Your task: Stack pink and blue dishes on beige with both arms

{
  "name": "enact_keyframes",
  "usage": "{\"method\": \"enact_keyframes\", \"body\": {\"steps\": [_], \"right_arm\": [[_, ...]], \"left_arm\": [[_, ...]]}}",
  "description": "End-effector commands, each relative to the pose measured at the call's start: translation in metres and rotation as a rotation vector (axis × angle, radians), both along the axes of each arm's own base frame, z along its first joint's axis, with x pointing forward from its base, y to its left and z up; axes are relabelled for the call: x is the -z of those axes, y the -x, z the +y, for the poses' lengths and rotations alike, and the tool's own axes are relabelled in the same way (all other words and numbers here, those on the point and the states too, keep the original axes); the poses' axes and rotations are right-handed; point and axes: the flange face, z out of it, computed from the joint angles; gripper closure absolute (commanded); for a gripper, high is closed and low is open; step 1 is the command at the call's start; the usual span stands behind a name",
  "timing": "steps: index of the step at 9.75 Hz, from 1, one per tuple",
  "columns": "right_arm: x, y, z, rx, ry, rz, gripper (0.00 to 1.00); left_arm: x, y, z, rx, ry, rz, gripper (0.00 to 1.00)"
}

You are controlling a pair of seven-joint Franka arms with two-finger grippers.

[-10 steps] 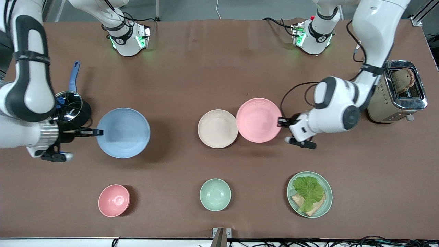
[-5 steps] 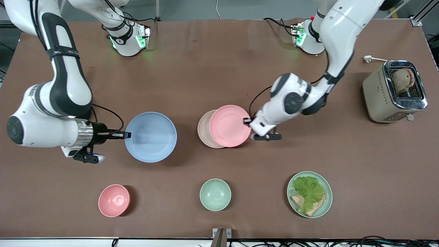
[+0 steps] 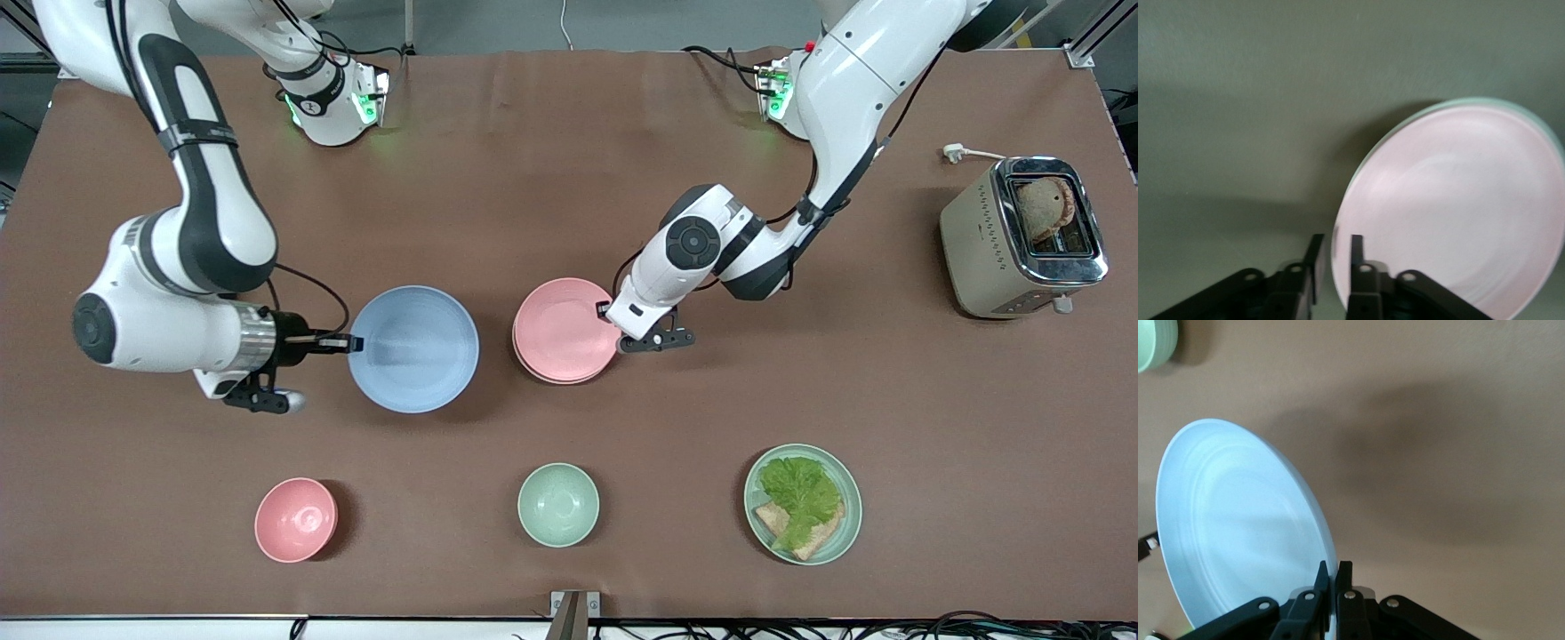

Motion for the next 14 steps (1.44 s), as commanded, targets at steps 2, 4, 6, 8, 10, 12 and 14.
{"method": "enact_keyframes", "body": {"steps": [2, 4, 6, 8, 10, 12, 14], "right_arm": [[0.019, 0.047, 0.066, 0.029, 0.015, 0.031, 0.99], [0.027, 0.063, 0.106, 0.001, 0.002, 0.019, 0.99], [0.047, 0.081, 0.141, 0.006, -0.008, -0.037, 0.99], [0.068, 0.094, 0.182, 0.06, -0.03, -0.05, 0.98], [0.086, 0.105, 0.197, 0.05, -0.031, -0.058, 0.97], [0.103, 0.108, 0.202, 0.053, -0.031, -0.07, 0.96], [0.114, 0.111, 0.209, 0.052, -0.031, -0.078, 0.92]], "left_arm": [[-0.019, -0.013, 0.004, -0.033, -0.007, -0.037, 0.0], [-0.071, -0.029, 0.047, -0.042, -0.122, -0.077, 0.0], [-0.117, -0.055, 0.122, 0.09, -0.244, -0.104, 0.0], [-0.162, -0.067, 0.188, 0.139, -0.331, -0.107, 0.0], [-0.222, -0.075, 0.245, 0.197, -0.342, -0.186, 0.0], [-0.272, -0.066, 0.276, 0.15, -0.342, -0.211, 0.0], [-0.326, -0.049, 0.314, 0.181, -0.275, -0.214, 0.0]]}}
